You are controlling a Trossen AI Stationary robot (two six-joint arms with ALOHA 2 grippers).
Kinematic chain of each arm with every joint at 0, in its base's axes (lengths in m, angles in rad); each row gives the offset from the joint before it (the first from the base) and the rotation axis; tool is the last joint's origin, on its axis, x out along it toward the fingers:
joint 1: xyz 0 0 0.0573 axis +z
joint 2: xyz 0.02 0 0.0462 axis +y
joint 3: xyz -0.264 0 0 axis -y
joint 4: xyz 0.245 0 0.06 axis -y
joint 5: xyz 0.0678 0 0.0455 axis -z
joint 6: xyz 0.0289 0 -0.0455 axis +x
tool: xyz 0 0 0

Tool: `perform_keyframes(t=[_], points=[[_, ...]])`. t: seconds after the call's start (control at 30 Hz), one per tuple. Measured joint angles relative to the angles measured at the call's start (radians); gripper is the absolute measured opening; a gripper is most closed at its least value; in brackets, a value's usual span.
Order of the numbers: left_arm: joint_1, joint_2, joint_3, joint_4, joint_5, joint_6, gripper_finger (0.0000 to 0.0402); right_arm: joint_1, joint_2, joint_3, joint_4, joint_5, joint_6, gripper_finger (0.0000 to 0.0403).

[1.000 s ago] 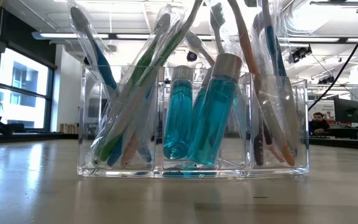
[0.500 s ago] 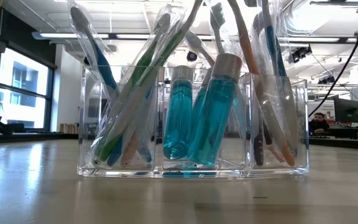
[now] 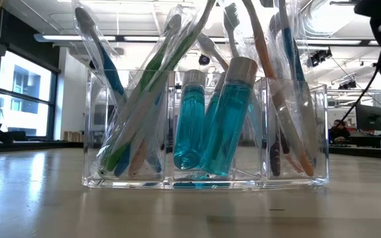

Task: Pick & Place toothbrushing station
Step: Put the purple toothbrush into the transparent organizer

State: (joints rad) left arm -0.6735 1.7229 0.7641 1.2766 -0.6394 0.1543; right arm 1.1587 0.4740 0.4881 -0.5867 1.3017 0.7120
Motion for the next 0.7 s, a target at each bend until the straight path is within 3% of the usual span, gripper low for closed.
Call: perform_keyframes(t=[0.13,0.47,0.7], points=[[0.014,0.034,-0.015,0.028,0.009,-0.086,0.0007,0.000,0.002,-0.034,0.052,-0.001,-0.010,0.0003],[-0.043,0.208,-0.014,0.253,-0.020,-0.071,0.0007,0.000,0.002,-0.040,0.098,-0.011,-0.034,0.0003],[-0.045,0.239,-0.012,0.286,-0.029,0.009,0.0007,0.000,0.003,-0.040,0.100,-0.018,-0.035,0.0003]])
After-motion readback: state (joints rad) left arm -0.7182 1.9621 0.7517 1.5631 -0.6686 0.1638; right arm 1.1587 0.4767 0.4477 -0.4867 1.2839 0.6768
